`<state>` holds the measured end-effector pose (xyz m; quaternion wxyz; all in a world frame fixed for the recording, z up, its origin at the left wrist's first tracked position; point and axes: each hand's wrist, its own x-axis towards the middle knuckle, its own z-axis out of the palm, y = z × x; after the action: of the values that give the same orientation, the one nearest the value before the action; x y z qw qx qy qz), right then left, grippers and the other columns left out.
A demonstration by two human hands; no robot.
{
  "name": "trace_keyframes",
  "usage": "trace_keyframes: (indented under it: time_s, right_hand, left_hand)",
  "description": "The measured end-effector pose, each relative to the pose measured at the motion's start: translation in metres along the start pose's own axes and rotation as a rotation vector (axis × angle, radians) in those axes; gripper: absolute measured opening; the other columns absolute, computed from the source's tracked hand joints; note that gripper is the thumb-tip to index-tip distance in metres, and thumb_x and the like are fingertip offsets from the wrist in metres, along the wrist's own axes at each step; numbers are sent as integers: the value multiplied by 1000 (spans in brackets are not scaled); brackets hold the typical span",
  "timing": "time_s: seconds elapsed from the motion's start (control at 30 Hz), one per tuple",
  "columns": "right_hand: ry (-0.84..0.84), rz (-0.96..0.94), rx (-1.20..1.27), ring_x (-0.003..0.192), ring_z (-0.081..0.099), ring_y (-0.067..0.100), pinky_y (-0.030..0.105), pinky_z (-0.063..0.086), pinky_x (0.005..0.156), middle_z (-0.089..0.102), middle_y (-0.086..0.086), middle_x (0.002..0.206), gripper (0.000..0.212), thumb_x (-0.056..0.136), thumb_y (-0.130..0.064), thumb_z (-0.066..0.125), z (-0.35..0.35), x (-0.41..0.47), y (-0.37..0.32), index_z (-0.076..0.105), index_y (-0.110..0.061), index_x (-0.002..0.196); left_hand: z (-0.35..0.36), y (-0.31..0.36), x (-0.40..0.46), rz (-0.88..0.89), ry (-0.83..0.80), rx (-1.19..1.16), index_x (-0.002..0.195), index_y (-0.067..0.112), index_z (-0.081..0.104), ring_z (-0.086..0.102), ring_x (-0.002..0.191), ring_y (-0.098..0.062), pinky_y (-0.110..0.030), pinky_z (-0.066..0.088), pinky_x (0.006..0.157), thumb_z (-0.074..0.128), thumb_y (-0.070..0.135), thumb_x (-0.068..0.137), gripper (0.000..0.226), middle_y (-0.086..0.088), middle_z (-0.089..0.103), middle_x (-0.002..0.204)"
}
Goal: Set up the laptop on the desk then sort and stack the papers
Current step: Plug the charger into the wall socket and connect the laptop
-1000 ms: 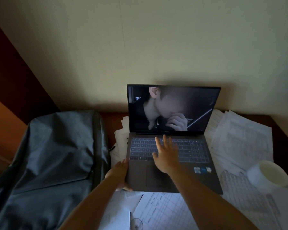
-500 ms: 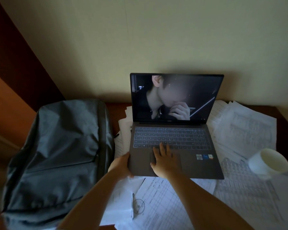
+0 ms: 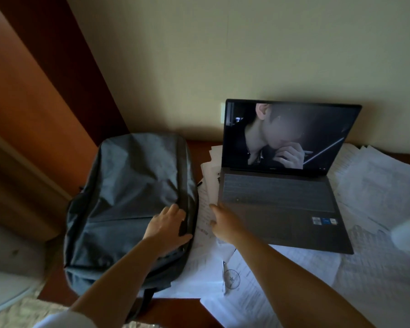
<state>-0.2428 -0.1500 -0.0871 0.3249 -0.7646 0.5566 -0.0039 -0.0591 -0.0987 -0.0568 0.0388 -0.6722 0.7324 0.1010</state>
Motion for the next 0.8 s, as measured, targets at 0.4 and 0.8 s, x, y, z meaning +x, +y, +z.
trace_keyframes:
  time_s: [0.4,0.8]
  right_hand:
    - [42,201,203,137,35,29,38,32,111,35,9,151,52,99,-27,39,34,-19,-76,28,-18,149]
    - [132,261,414,126,47,33,38,40,106,49,14,139,41,97,-14,38,46,-52,-90,49,-11,135]
  left_hand:
    - [1,-53,-44,343,-139,119,136,25,36,20,138,-22,-37,29,111,62,61,72,78,0,16,151]
    - [-3,-53,-85,181,-161,232,139,25,40,31,135,-21,-40,43,100,43,30,96,43,4,25,150]
